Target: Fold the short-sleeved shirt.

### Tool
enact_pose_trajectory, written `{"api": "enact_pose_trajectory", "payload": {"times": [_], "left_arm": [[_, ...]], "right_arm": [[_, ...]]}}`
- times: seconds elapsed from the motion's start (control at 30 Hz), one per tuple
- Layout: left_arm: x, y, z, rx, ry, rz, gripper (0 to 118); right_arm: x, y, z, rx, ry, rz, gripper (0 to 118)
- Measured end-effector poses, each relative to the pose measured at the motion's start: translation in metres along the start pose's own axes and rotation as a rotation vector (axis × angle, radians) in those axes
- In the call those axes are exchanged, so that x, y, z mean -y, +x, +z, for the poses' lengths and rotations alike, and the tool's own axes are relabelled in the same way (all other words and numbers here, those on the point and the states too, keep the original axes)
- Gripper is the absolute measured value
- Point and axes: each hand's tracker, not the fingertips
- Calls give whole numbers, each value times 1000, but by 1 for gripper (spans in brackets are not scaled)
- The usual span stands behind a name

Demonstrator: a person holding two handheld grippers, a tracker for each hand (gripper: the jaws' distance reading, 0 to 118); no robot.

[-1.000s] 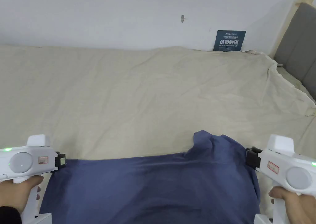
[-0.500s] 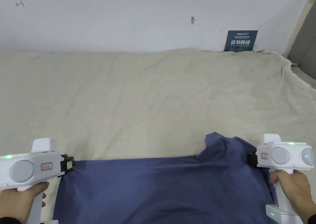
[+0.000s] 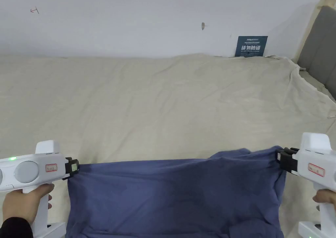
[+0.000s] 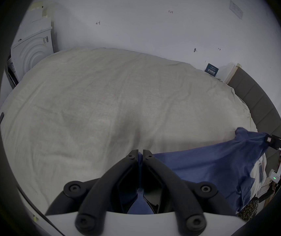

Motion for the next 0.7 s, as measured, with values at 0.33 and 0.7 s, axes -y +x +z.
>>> {"api": "enact_pose_trajectory", "payload": {"times": [0.33, 0.7], "left_arm": [[82, -20, 84, 4, -5, 9, 1], [176, -35, 87, -26, -107, 9, 1]], "right_arm": [[81, 20, 102, -77, 39, -67, 2], [188, 27, 104, 46, -149, -125, 2]]}}
